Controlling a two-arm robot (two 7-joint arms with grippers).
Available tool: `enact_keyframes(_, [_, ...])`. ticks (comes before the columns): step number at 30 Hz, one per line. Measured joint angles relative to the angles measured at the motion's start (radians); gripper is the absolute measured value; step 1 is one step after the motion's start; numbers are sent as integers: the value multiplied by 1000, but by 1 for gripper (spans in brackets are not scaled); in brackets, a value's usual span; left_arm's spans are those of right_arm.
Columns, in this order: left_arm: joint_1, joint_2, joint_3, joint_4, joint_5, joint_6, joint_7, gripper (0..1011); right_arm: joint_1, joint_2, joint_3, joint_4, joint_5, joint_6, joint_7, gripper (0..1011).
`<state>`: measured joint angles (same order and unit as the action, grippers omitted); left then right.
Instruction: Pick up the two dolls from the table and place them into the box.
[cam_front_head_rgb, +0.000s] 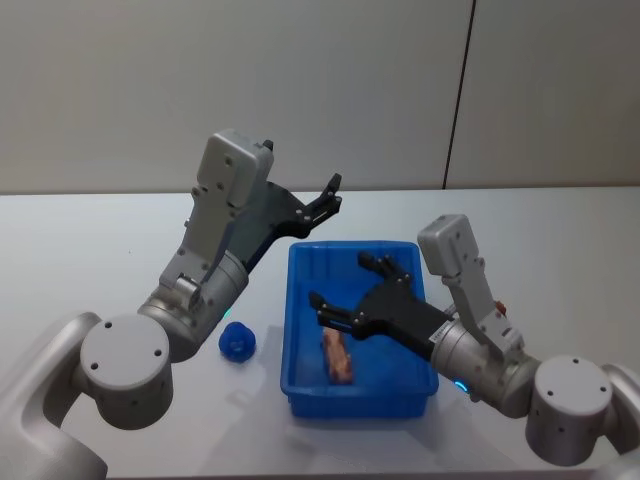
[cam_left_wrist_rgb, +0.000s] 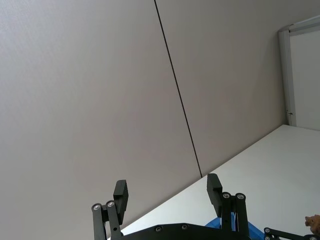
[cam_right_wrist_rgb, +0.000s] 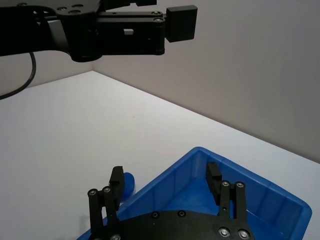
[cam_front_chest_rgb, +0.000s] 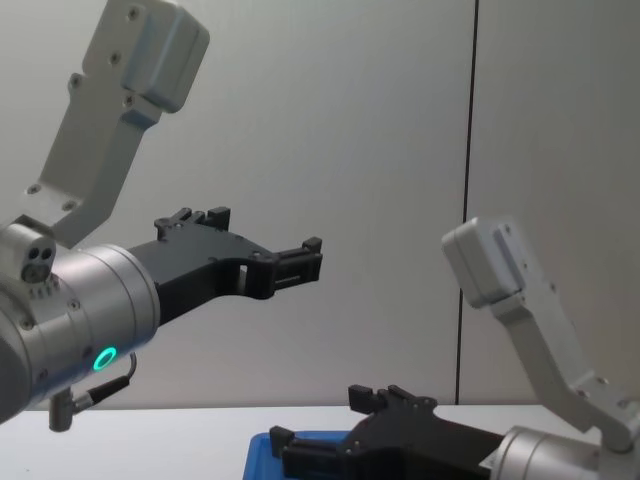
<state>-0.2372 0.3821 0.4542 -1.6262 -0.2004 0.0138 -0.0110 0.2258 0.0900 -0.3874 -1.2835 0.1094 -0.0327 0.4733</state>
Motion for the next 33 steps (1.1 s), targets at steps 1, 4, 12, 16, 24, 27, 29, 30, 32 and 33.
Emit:
enact_keyframes(1, [0,0,0,0,0,0,0,1001,0,0,0,1,-1,0,-2,1001])
enact_keyframes(4, [0,0,0,0,0,0,0,1001,-1,1,0,3,-5,2,-19,1001])
enact_keyframes(12, [0,0,0,0,0,0,0,1001,-23,17,9,-12,-10,25,-90,1001])
enact_keyframes(16, [0,0,0,0,0,0,0,1001,-38,28,16,-27,-10,40,-131,1001])
enact_keyframes(24, [0,0,0,0,0,0,0,1001,-72,52,33,-64,-1,83,-221,1001])
enact_keyframes(27, [0,0,0,0,0,0,0,1001,-85,61,40,-78,4,104,-260,1001])
enact_keyframes(29, [0,0,0,0,0,0,0,1001,-96,67,46,-88,9,120,-291,1001])
enact_keyframes(30, [0,0,0,0,0,0,0,1001,-99,69,48,-92,10,124,-297,1001])
enact_keyframes(32, [0,0,0,0,0,0,0,1001,-106,74,52,-99,14,135,-319,1001])
enact_keyframes(33, [0,0,0,0,0,0,0,1001,-112,78,56,-105,18,146,-339,1001])
